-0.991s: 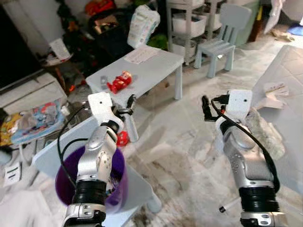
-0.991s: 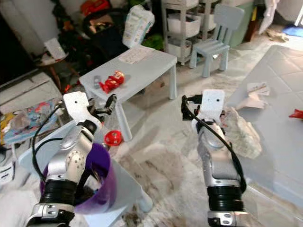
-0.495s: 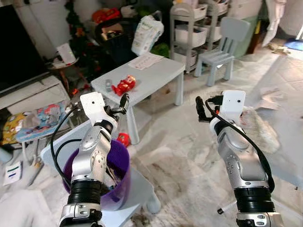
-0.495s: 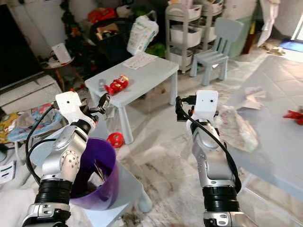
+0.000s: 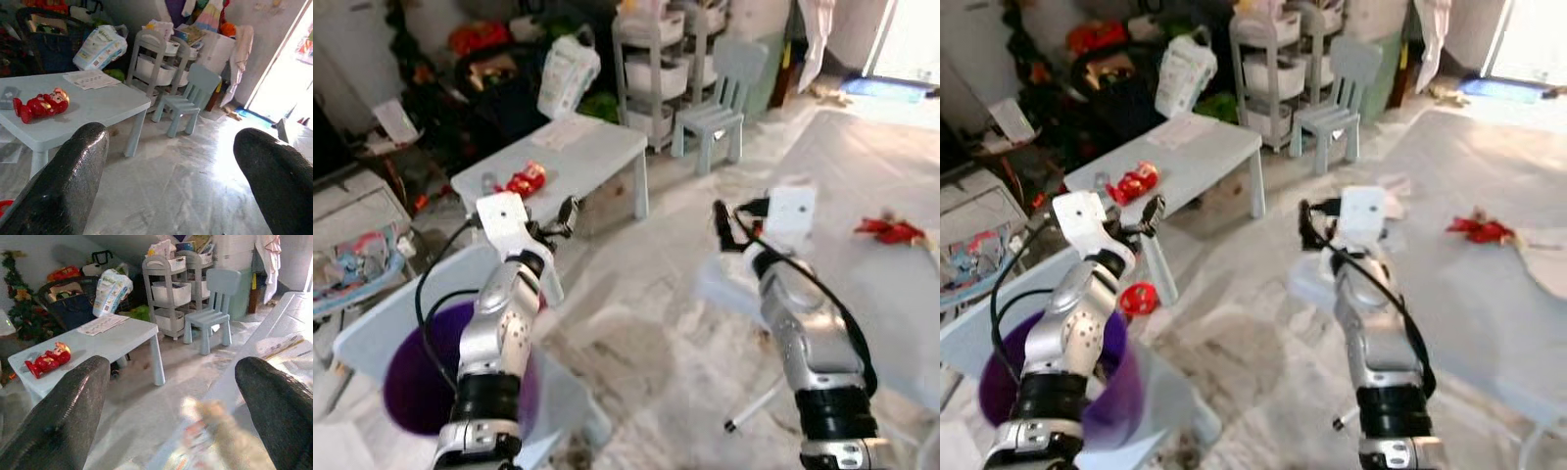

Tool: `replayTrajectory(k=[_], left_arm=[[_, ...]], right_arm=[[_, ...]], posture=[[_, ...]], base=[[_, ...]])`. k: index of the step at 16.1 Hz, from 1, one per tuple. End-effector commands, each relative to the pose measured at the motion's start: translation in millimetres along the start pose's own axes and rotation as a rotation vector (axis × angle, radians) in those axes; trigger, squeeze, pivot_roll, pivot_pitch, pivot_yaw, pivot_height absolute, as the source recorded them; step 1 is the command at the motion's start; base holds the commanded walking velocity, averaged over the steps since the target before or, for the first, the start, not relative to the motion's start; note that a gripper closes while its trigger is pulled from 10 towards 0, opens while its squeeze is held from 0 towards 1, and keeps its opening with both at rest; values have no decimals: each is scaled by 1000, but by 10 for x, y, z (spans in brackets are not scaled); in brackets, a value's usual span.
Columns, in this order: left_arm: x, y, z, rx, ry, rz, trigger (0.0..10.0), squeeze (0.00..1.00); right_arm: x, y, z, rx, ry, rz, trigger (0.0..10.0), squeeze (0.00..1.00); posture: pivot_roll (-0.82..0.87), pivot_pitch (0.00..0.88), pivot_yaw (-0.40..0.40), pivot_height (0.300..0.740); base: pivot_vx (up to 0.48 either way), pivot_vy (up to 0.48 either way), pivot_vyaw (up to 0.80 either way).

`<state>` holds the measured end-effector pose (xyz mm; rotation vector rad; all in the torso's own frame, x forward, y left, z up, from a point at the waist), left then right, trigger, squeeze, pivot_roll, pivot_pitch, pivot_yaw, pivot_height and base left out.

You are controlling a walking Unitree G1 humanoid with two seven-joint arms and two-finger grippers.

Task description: Picking trash to rubbish bin

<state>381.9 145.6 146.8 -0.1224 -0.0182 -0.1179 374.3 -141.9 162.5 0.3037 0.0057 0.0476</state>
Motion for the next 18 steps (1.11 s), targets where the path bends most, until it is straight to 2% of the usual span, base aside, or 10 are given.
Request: replayTrajectory(k=[1,15,18], left_arm=[[14,-36,7,-6,5,-3,10000,0],[58,46,45,-26,-1,36,10000,0],[58,66,35,-31,6,49,10000,0]], right_arm=[[4,-36,78,-7,-22,-8,10000,0],[9,-61,91,-5,-22,-18,10000,0],[10,-59,86,-2,-17,-19,10000,0]], posture=[[-41,0,78,740],[-46,0,76,740],[-46,0,77,740]], base=[[0,0,0],[0,0,0],[0,0,-794]])
Point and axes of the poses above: a point about 5 cm out from each wrist's last joint towards the gripper, its own x axis pointing out of the wrist towards the gripper, its own z axis along the axis of the wrist's last joint, y = z × x, the point moved 4 cm from there along x, pointing out of the wrist towards the gripper, and after that the axes turned 14 degrees about x, right-handed, at the moved point
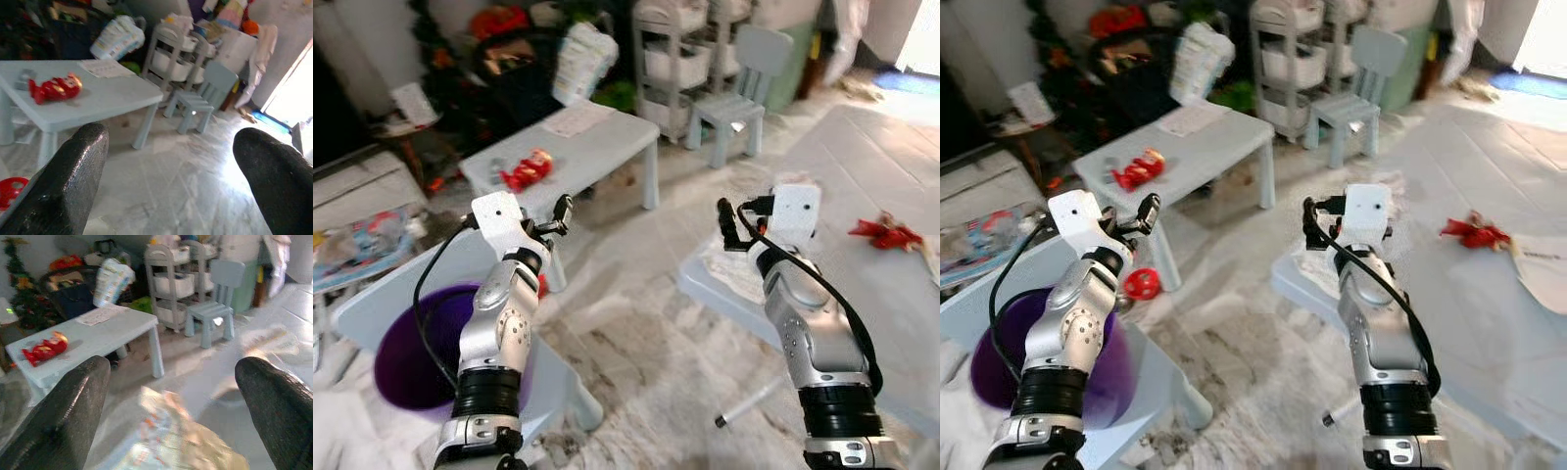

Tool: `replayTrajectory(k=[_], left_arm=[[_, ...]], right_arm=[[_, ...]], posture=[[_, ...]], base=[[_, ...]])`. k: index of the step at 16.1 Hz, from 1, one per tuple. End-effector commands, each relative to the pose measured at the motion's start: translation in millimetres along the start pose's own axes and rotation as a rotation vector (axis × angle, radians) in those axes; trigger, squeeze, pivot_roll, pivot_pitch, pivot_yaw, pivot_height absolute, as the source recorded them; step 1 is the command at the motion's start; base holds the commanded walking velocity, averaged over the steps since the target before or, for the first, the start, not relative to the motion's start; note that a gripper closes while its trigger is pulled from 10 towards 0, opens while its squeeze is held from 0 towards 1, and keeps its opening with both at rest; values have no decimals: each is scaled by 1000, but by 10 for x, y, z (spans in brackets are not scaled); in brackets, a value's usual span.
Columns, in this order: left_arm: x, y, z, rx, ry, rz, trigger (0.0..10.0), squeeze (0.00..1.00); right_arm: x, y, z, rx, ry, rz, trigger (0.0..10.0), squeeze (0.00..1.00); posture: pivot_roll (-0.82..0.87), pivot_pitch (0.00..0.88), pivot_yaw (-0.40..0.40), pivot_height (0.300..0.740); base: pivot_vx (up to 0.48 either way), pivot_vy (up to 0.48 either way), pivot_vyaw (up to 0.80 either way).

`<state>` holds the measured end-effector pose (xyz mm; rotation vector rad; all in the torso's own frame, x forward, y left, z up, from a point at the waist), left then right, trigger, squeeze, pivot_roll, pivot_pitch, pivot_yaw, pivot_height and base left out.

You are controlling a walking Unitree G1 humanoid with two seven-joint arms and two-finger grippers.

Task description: Picking trash to rubbish bin

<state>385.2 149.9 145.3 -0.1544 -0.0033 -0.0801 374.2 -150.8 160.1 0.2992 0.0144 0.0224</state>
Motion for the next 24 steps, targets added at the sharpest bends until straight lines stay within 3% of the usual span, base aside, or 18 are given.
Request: replayTrajectory(k=[1,8,24], left_arm=[[31,17,45,0,-4,12,10000,0],[59,73,-8,-2,37,60,10000,0],[79,30,8,-11,46,34,10000,0]], right_arm=[[14,33,82,3,-22,7,10000,0],[15,32,89,-2,-23,5,10000,0],[18,37,113,-12,-35,6,10000,0]], posture=[[-46,0,77,740],[-46,0,77,740],[-43,0,78,740]], base=[[0,0,-800],[0,0,-800],[0,34,-800]])
Point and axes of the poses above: a point about 5 cm out from each wrist's last joint towards the gripper, its own x axis pointing out of the wrist towards the gripper, its own z axis along the axis of the wrist's last joint, y = z × x, the point moved 4 cm from there along x, pointing out of the wrist towards the gripper, and after that the axes turned 14 degrees about x, right-handed, at the moved point
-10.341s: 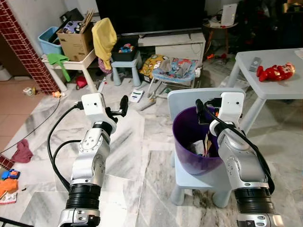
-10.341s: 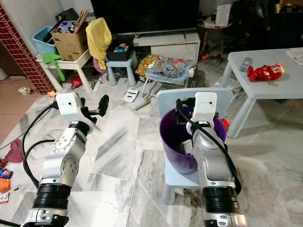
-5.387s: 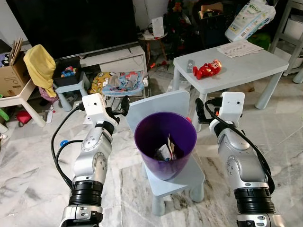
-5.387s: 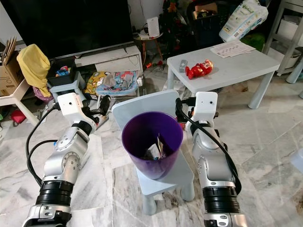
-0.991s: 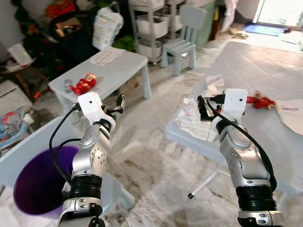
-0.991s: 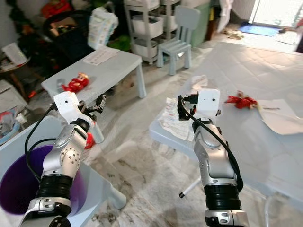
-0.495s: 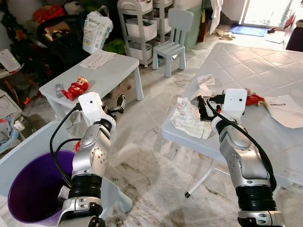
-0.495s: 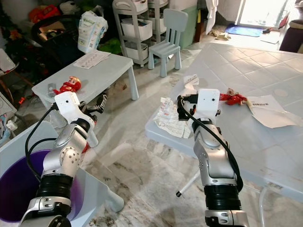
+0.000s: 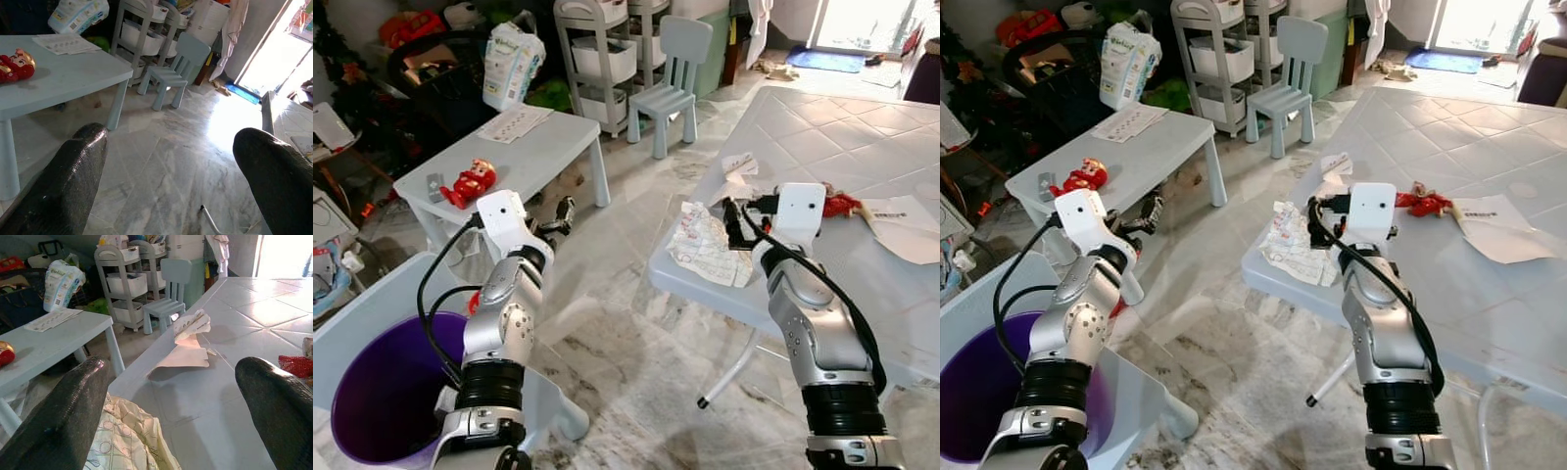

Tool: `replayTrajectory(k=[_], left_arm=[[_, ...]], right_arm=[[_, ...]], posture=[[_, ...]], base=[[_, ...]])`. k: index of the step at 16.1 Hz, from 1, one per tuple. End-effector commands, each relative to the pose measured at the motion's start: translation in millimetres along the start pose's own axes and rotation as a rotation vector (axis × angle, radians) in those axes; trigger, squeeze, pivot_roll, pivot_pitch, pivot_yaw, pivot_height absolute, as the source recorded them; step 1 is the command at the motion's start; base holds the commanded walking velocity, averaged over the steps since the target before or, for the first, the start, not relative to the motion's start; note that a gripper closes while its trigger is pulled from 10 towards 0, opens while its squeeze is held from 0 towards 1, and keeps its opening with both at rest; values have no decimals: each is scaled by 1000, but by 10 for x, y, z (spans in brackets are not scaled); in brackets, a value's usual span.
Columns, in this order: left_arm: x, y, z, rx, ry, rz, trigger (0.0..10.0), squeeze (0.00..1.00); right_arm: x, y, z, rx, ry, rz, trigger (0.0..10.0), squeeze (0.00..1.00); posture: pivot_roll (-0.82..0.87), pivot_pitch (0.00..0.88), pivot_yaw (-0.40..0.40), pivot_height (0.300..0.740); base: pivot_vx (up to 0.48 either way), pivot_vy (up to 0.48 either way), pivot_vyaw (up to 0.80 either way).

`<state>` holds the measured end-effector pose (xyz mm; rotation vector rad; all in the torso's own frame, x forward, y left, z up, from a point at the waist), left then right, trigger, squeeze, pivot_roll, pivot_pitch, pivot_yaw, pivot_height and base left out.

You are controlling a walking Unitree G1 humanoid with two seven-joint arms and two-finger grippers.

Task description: Picking trash to rubbish bin

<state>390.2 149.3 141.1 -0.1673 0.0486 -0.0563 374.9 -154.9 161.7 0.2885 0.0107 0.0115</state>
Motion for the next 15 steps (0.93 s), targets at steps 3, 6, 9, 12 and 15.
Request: replayTrajectory(k=[3,6,9,12,15], left_arm=[[21,22,50,2,-4,9,10000,0],[23,18,52,0,-5,8,10000,0],[27,9,50,-6,-4,6,10000,0],[29,-5,42,-7,1,-3,10000,0],[29,-23,51,-6,-7,-10,10000,0]], right_arm=[[14,67,92,-1,-33,15,10000,0],[15,69,95,-4,-33,16,10000,0],[16,66,100,-7,-35,15,10000,0],[12,59,101,-9,-36,12,10000,0],[10,56,101,-10,-35,10,10000,0]], posture=[[-42,0,77,740],[-43,0,74,740],[-46,0,74,740],[-48,0,75,740],[-49,0,76,740]], base=[[0,0,-454],[0,0,0],[0,0,0],[0,320,0],[0,126,0]])
Point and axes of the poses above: a point about 5 cm out from each wrist's last joint towards the gripper, its own x axis pointing out of the wrist towards the gripper, its own z axis along the axis of the wrist's last joint, y = z × x, the point moved 4 cm from there along x, pointing out of the wrist towards the gripper, and after that the axes turned 14 degrees about x, right-handed, at the moved point
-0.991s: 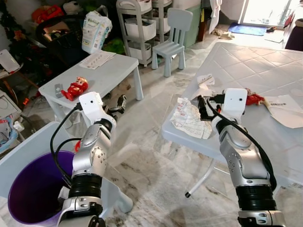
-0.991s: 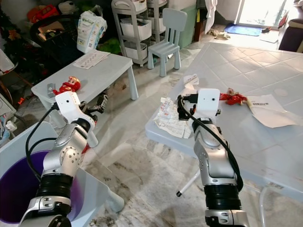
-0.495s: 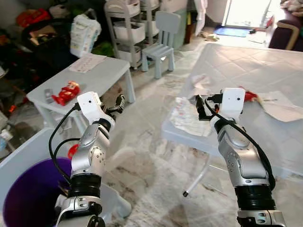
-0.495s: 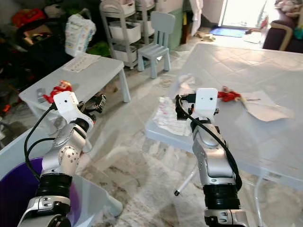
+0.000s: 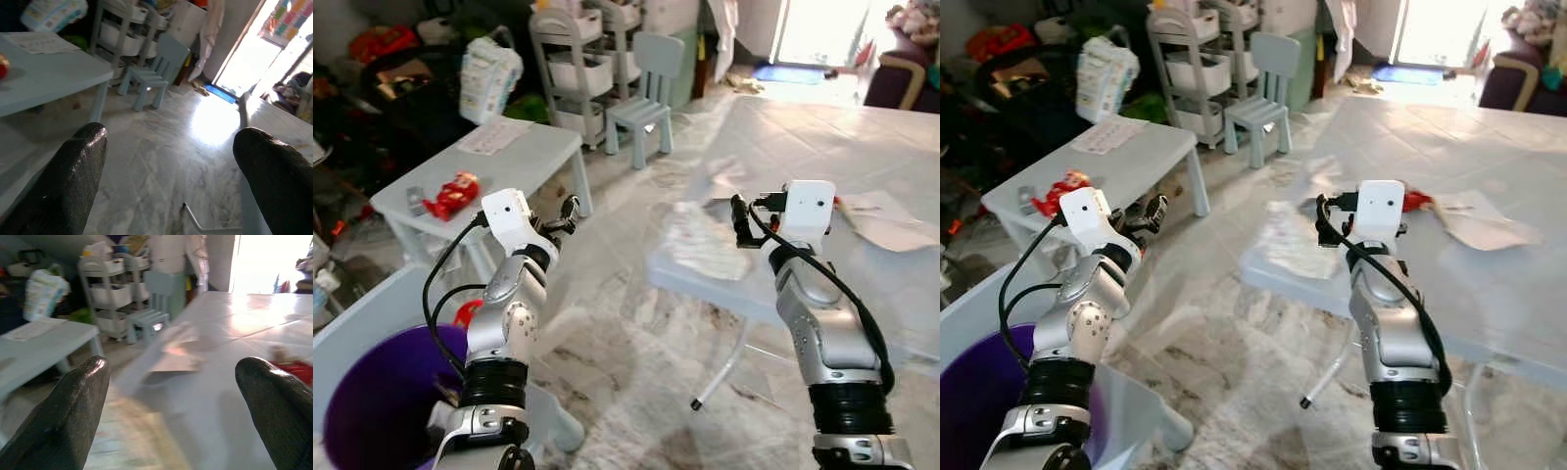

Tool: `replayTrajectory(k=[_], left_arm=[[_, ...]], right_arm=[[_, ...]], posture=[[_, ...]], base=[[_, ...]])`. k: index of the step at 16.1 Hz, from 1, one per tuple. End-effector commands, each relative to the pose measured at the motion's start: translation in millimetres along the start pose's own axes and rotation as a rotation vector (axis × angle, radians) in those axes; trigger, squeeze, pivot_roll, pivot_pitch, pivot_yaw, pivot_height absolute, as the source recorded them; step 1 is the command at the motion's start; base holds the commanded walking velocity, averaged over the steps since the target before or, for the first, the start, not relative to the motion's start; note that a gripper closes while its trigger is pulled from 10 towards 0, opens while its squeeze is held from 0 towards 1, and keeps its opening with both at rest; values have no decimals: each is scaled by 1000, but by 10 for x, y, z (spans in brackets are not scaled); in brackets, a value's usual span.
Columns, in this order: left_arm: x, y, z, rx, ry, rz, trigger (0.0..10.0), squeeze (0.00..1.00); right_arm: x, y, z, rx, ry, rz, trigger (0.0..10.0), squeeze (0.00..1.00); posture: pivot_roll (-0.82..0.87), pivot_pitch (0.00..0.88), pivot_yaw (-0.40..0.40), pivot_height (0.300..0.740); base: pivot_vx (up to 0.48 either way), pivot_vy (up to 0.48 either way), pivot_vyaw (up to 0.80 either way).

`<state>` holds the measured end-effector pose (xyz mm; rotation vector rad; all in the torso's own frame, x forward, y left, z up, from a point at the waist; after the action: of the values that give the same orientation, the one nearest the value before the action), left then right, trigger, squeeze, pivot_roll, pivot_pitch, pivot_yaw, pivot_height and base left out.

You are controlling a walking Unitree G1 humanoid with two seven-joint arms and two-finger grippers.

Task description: Picking trash to rubbish bin

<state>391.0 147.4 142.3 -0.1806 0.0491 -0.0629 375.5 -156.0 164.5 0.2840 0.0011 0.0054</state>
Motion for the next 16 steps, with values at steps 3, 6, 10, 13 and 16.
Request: replayTrajectory(k=[3,6,10,13,16], left_arm=[[19,-20,76,5,-27,-15,10000,0],[18,-41,107,3,-42,-36,10000,0],[34,-40,136,7,-51,-43,10000,0],[37,-46,142,5,-54,-47,10000,0],[43,-59,143,10,-53,-50,10000,0]], right_arm=[[9,48,59,-6,-15,11,10000,0],[11,45,62,-8,-16,9,10000,0],[13,37,73,-14,-20,8,10000,0],[10,31,76,-16,-20,8,10000,0],[13,24,84,-18,-21,8,10000,0]], posture=[[-48,0,75,740],[-49,0,75,740],[-52,0,75,740],[-53,0,73,740],[-54,0,71,740]], base=[[0,0,-267],[0,0,-800],[0,0,-800],[0,0,-800],[0,0,-800]])
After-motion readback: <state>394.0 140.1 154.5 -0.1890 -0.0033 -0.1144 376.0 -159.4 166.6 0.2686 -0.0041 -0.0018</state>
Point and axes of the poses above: a point about 5 cm out from each wrist's last joint towards the gripper, its own x axis pointing out of the wrist towards the gripper, its own z axis along the axis of the wrist's last joint, y = z × x, the point moved 4 cm from there along x, pointing out of the wrist towards the gripper, and after that the axes turned 14 degrees about x, right-handed, at the moved point
